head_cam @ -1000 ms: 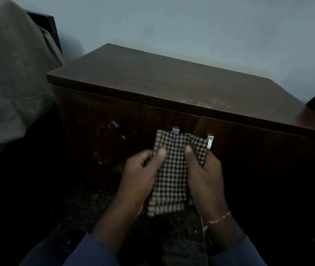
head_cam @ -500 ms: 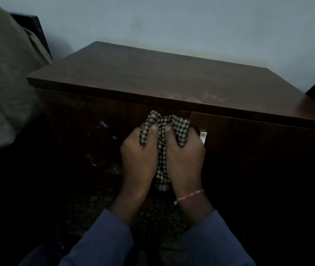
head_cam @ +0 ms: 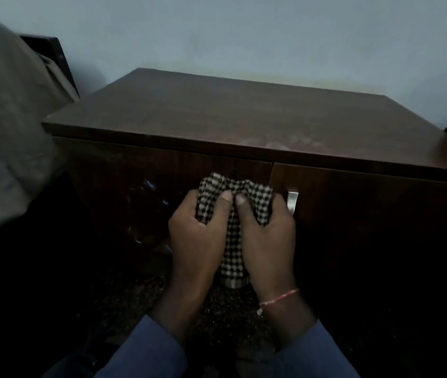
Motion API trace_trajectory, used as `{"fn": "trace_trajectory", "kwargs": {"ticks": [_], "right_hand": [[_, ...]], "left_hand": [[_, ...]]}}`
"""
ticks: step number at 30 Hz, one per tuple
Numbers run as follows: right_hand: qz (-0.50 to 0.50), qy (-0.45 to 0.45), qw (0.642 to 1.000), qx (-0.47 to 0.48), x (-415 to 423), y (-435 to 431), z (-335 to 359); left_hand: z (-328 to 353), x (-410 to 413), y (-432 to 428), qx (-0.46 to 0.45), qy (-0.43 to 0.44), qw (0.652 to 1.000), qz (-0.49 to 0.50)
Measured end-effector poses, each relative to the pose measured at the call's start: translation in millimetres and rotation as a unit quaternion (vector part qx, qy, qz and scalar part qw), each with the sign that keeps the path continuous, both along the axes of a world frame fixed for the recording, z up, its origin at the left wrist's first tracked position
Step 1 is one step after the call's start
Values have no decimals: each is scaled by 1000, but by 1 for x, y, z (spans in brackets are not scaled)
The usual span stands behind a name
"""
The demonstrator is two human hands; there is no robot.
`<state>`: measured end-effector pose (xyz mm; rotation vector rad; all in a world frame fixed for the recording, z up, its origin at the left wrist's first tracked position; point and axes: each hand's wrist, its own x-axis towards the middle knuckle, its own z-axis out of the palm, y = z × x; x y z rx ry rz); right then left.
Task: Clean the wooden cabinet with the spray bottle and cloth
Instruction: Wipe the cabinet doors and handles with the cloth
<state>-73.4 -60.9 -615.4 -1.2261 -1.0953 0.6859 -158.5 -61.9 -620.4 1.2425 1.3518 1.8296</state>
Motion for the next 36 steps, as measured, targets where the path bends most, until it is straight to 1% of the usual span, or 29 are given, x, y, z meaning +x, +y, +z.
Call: {"fn": "trace_trajectory", "kwargs": {"ticks": [1, 3, 6, 12, 17, 19, 21, 23, 26, 28, 31, 36], "right_hand": [[0, 5, 1000, 1, 0, -2, -4], [-16, 20, 1000, 1, 0, 3, -1], [-45, 36, 998, 8, 1, 16, 11], [3, 97, 995, -39, -2, -2, -12], [-38, 118, 992, -25, -3, 22, 14], [-33, 123, 991, -36, -6, 16, 10], [-5, 160, 986, -50, -8, 3, 3], [-6, 190, 980, -60, -8, 5, 2], [-29, 193, 980, -49, -8, 19, 14], [-23, 194, 980, -39, -9, 20, 18], [-4, 168, 985, -34, -7, 14, 12], [-18, 118, 993, -13, -6, 4, -3]], "left_hand": [[-2, -1, 1, -12, 0, 1000, -2], [1, 1, 9, -21, 31, 999, 9], [14, 4, 22, -16, 44, 999, 21], [-8, 10, -1, -25, -5, 1000, 5], [19, 12, 25, -30, -5, 999, 34], [15, 12, 21, -49, -19, 999, 14], [6, 11, 11, -66, -47, 997, -15], [3, 12, 13, -77, -81, 993, -28], [15, 14, 28, -78, -100, 992, -20], [18, 15, 29, -71, -113, 991, -23], [13, 16, 23, -74, -135, 988, -33], [3, 18, 11, -69, -113, 991, -17]]}}
